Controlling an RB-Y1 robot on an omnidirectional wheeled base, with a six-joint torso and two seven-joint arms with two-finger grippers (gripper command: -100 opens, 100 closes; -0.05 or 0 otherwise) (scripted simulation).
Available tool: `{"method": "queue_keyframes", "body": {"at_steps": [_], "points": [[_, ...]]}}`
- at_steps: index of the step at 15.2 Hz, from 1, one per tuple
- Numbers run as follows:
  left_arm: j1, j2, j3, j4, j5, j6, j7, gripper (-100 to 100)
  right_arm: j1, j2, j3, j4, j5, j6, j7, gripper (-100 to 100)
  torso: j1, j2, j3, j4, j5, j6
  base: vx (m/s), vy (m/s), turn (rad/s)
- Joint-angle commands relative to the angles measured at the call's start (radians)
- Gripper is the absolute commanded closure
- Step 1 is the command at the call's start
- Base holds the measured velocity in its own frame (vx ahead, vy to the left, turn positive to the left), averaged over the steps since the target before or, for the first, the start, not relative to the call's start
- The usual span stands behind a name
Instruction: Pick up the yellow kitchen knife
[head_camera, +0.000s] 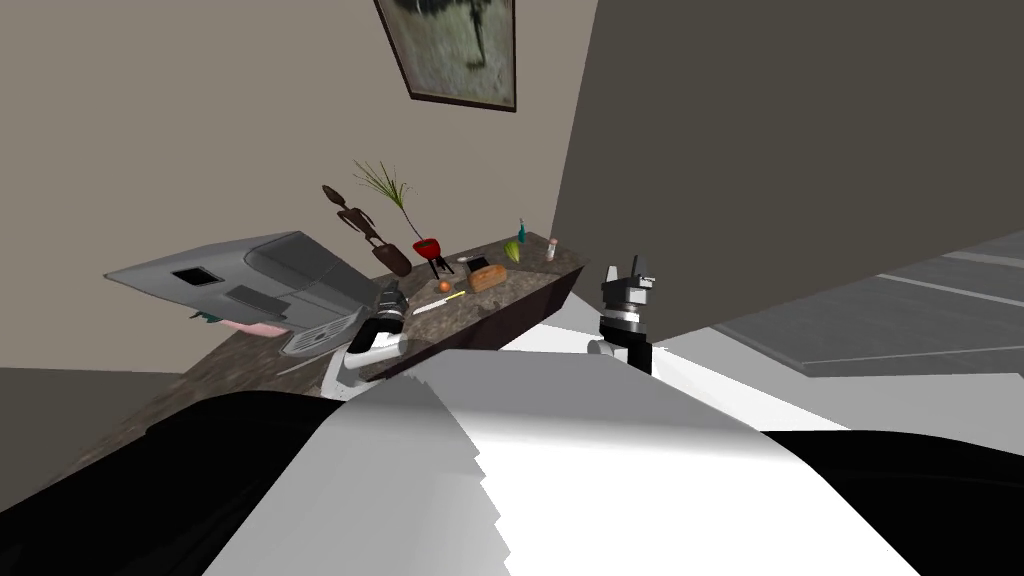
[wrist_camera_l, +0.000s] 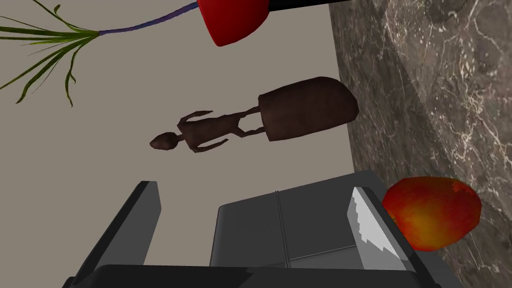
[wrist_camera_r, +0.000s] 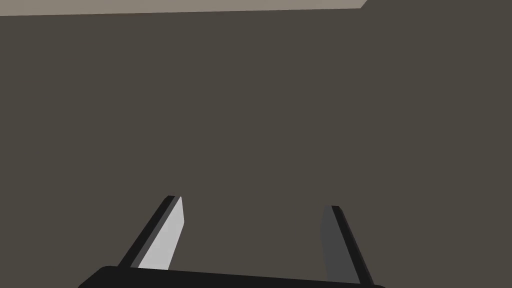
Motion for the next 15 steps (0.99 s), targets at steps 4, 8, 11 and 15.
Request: {"method": "queue_keyframes", "body": {"at_steps": [4,8,11,15], "points": [[0.000,0.009,0.041,0.022,0.010,0.086,0.019,-100,0.000,0.000,0.000,0.000,0.000,0.000,0.000,0,0.000,0.000,0.000,0.000,0.000,0.000,0.027,-0.029,-0.098],[-0.005,0.012,0.096,0.056,0.016,0.190,0.040,-100,0.000,0.000,0.000,0.000,0.000,0.000,0.000,0,0.000,0.000,0.000,0.000,0.000,0.000,0.039,-0.037,-0.170],[-0.008,0.013,0.122,0.073,0.020,0.240,0.051,-100,0.000,0.000,0.000,0.000,0.000,0.000,0.000,0,0.000,0.000,0.000,0.000,0.000,0.000,0.032,-0.032,-0.090],[-0.013,0.011,0.173,0.105,0.026,0.322,0.071,-100,0.000,0.000,0.000,0.000,0.000,0.000,0.000,0,0.000,0.000,0.000,0.000,0.000,0.000,0.037,-0.033,-0.121]]}}
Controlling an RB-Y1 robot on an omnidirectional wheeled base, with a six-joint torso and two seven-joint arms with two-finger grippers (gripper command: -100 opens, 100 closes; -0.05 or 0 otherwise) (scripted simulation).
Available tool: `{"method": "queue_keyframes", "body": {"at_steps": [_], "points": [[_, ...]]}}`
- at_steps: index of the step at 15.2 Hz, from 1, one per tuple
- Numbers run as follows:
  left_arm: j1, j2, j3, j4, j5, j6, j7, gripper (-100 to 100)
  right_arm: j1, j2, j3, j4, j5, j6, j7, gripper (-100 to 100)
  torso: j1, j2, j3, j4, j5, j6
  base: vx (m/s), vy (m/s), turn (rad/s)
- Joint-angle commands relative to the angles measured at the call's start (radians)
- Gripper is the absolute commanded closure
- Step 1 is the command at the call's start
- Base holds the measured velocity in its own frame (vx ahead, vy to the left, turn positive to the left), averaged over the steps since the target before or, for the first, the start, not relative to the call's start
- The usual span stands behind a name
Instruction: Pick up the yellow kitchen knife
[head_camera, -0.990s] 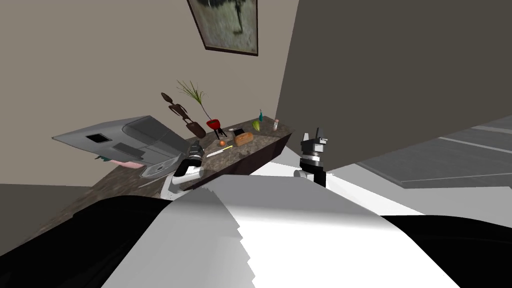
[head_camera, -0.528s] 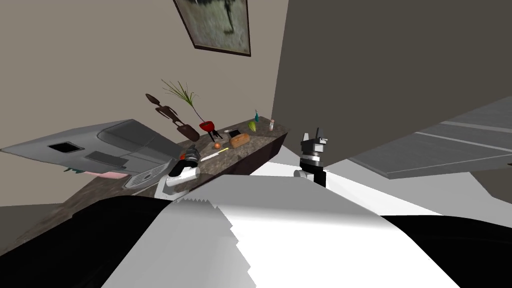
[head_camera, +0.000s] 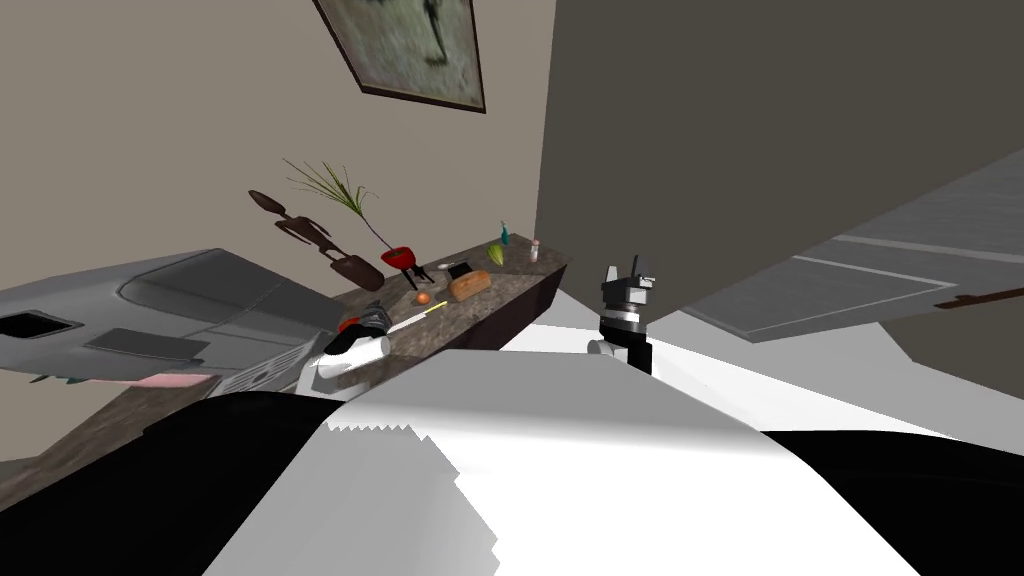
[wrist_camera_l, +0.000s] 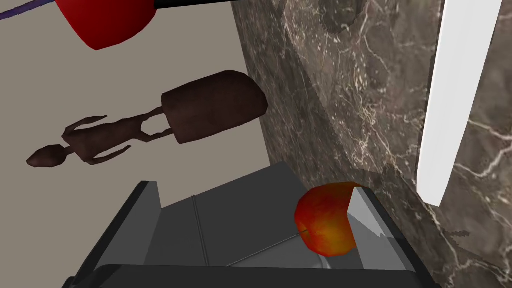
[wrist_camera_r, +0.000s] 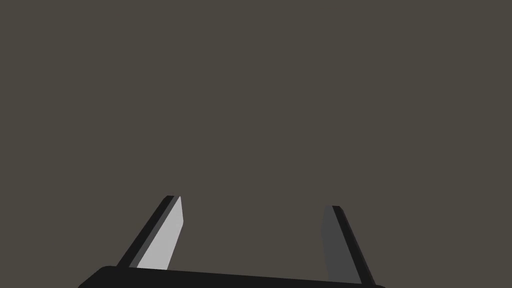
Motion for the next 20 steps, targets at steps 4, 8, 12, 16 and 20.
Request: {"method": "queue_keyframes", "body": {"at_steps": [4,8,12,16,20], "points": [[0.001,-0.004,0.043,0.022,0.007,0.092,0.018,-100,0.000,0.000,0.000,0.000,0.000,0.000,0.000,0,0.000,0.001,0.000,0.000,0.000,0.000,0.031,-0.023,-0.118],[-0.004,-0.008,0.088,0.051,0.012,0.168,0.036,-100,0.000,0.000,0.000,0.000,0.000,0.000,0.000,0,0.000,0.001,0.000,0.000,0.000,0.000,0.029,-0.027,-0.099],[-0.008,-0.014,0.128,0.078,0.017,0.243,0.052,-100,0.000,0.000,0.000,0.000,0.000,0.000,0.000,0,0.000,0.000,0.000,0.000,0.000,0.000,0.040,-0.029,-0.130],[-0.012,-0.020,0.162,0.100,0.021,0.319,0.066,-100,0.000,0.000,0.000,0.000,0.000,0.000,0.000,0,0.000,0.000,0.000,0.000,0.000,0.000,0.035,-0.022,-0.117],[-0.015,-0.026,0.189,0.119,0.024,0.370,0.077,-100,0.000,0.000,0.000,0.000,0.000,0.000,0.000,0,0.000,0.000,0.000,0.000,0.000,0.000,0.035,-0.020,-0.106]]}}
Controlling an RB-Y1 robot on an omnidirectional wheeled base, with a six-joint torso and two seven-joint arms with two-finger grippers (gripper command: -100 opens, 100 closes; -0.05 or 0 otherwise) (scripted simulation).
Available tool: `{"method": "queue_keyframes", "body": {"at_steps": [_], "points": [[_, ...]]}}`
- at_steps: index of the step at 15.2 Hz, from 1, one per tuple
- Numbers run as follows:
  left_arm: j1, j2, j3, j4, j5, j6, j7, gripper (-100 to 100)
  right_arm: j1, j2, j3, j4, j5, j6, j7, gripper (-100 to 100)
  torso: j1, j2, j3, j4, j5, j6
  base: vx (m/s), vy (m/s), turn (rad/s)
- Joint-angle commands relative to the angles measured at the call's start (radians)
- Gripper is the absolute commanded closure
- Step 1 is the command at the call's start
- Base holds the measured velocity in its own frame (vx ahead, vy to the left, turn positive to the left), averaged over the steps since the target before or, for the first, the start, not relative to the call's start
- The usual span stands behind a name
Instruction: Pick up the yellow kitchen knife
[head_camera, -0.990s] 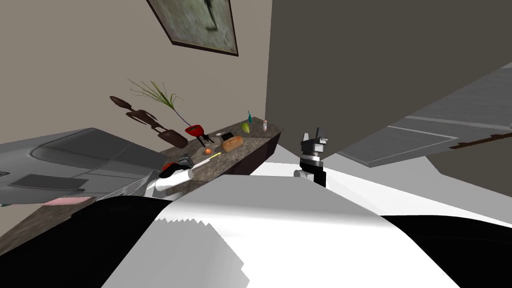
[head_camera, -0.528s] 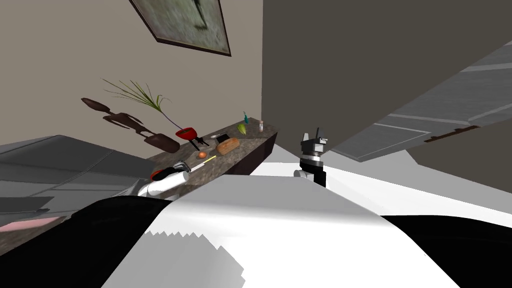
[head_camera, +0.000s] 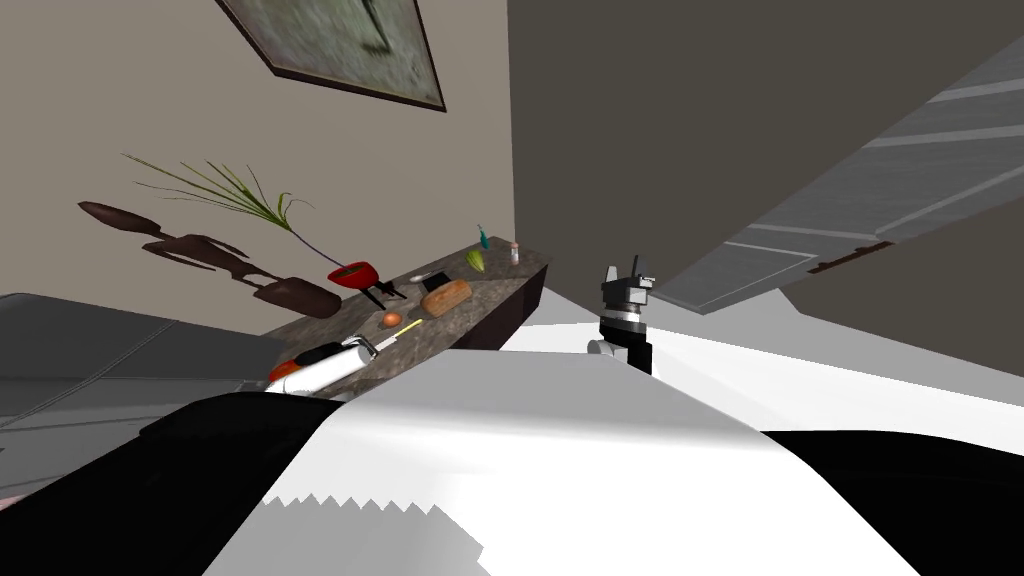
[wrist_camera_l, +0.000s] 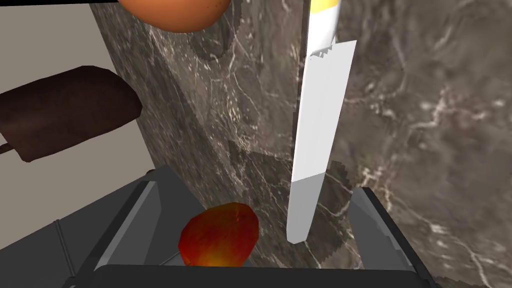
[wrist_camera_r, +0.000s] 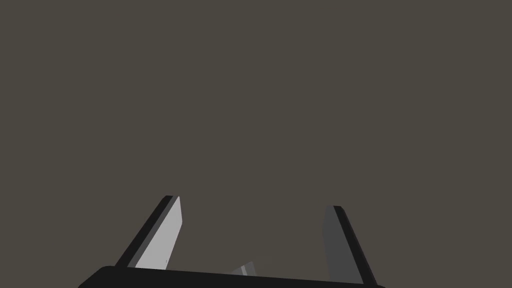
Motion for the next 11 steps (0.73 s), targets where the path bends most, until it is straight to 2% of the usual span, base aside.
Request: {"method": "queue_keyframes", "body": {"at_steps": [1,4,5,6,8,9,10,11], "points": [[0.002,-0.004,0.019,0.011,0.006,0.034,0.006,-100,0.000,0.000,0.000,0.000,0.000,0.000,0.000,0,0.000,0.000,0.000,0.000,0.000,0.000,0.035,-0.018,-0.080],[0.000,-0.010,0.039,0.024,0.008,0.072,0.014,-100,0.000,0.000,0.000,0.000,0.000,0.000,0.000,0,0.000,0.000,0.000,0.000,0.000,0.000,0.030,-0.022,-0.093],[0.001,-0.012,0.030,0.018,0.005,0.054,0.011,-100,0.000,0.000,0.000,0.000,0.000,0.000,0.000,0,0.000,0.001,0.000,0.000,0.000,0.000,0.015,-0.009,-0.023],[-0.009,-0.014,0.022,0.051,-0.003,0.031,0.011,-100,0.000,0.000,0.000,0.000,0.000,0.000,0.000,0,0.000,0.001,0.001,0.000,0.000,0.000,0.020,0.024,0.023],[-0.016,-0.015,0.014,0.077,-0.010,0.009,0.011,-100,0.000,0.000,0.000,0.000,0.000,0.000,0.000,0,0.004,0.001,0.001,0.000,0.001,0.000,0.023,0.063,0.024],[-0.014,-0.014,0.018,0.062,-0.008,0.026,0.012,-100,0.000,0.000,0.000,0.000,0.000,0.000,0.000,0,0.005,0.001,0.001,0.000,0.001,0.000,0.003,0.032,-0.011],[-0.015,-0.015,0.017,0.065,-0.009,0.022,0.012,100,0.000,0.000,0.000,0.000,0.000,0.000,0.000,0,0.004,0.002,0.001,0.000,0.001,0.000,-0.006,0.001,-0.012],[-0.015,-0.015,0.017,0.064,-0.009,0.021,0.012,100,0.000,0.000,0.000,0.000,0.000,0.000,0.000,0,0.003,0.003,0.001,0.001,0.001,0.000,0.000,0.000,0.000]]}}
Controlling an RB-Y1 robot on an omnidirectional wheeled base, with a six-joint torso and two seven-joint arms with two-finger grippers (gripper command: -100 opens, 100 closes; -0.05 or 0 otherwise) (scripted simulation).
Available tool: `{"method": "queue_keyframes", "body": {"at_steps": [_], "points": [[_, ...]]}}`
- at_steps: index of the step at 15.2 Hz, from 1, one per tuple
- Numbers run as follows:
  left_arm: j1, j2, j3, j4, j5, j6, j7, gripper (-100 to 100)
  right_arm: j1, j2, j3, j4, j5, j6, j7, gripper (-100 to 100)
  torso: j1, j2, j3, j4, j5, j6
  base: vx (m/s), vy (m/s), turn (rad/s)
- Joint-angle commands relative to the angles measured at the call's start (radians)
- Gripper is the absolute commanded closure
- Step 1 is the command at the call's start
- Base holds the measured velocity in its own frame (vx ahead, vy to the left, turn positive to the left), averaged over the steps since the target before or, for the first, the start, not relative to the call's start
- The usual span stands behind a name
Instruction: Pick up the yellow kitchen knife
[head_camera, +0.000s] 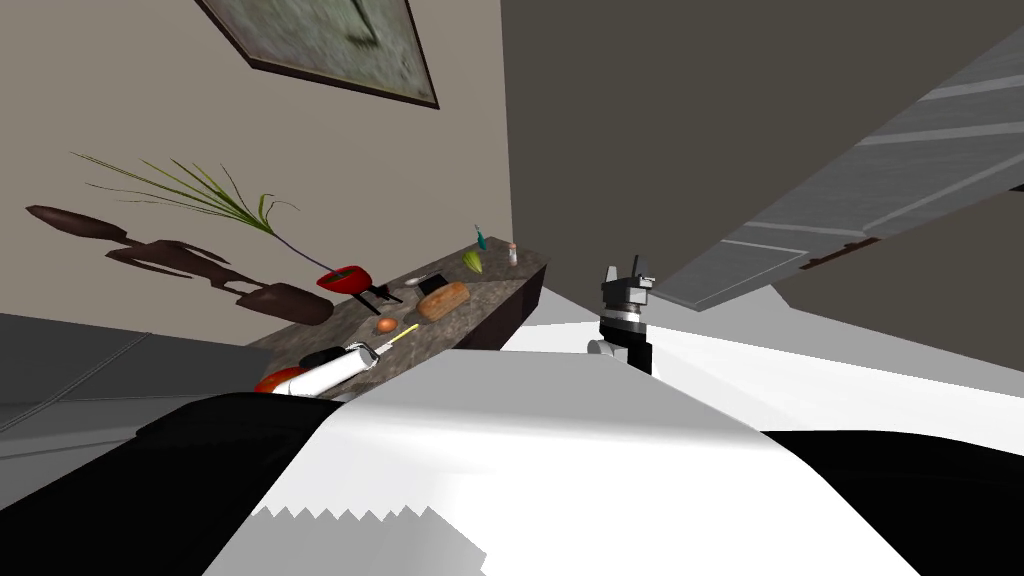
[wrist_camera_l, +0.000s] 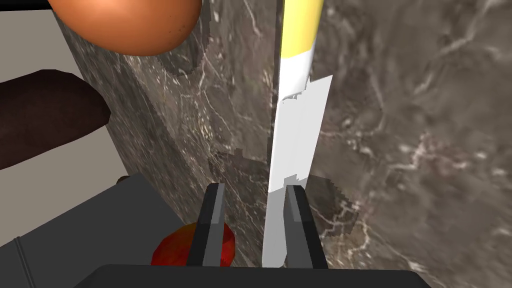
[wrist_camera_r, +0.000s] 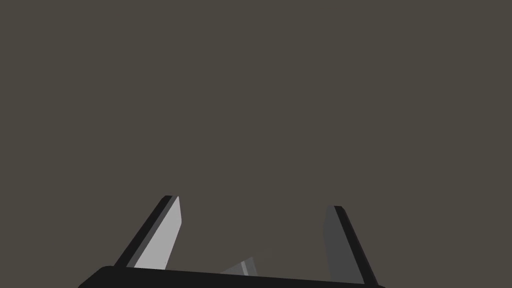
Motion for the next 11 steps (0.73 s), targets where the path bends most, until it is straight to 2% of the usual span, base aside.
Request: {"method": "queue_keyframes", "body": {"at_steps": [1,3,4,5,6,7,11], "points": [[0.000,0.000,0.000,0.000,0.000,0.000,0.000,100,0.000,0.000,0.000,0.000,0.000,0.000,0.000,0,0.000,0.000,0.000,0.000,0.000,0.000,0.000,0.000,0.000],[0.000,0.000,0.000,0.000,0.000,0.000,0.000,100,0.000,0.000,0.000,0.000,0.000,0.000,0.000,0,-0.001,0.000,0.000,0.000,0.000,0.000,0.000,0.000,0.000],[0.012,0.002,0.011,-0.032,0.011,0.027,0.000,100,0.000,0.000,0.000,0.000,0.000,0.000,0.000,0,-0.001,0.000,0.000,0.000,0.000,0.000,-0.007,-0.023,-0.015],[0.014,0.002,0.013,-0.039,0.013,0.032,0.000,100,0.000,0.000,0.000,0.000,0.000,0.000,0.000,0,-0.002,0.000,0.000,0.000,0.000,0.000,-0.015,-0.043,-0.016],[0.007,0.002,0.008,-0.022,0.007,0.017,0.000,100,0.000,0.000,0.000,0.000,0.000,0.000,0.000,0,-0.003,0.001,0.001,0.000,-0.001,0.000,-0.010,-0.027,-0.001],[0.011,0.016,0.007,-0.027,0.020,0.048,0.018,-100,0.000,0.000,0.000,0.000,0.000,0.000,0.000,0,-0.003,0.001,0.001,0.000,-0.001,0.000,-0.109,-0.055,-0.085],[0.013,0.042,0.009,-0.027,0.042,0.102,0.045,-100,0.000,0.000,0.000,0.000,0.000,0.000,0.000,0,-0.007,0.011,0.006,0.002,-0.002,0.000,-0.160,-0.085,-0.112]]}}
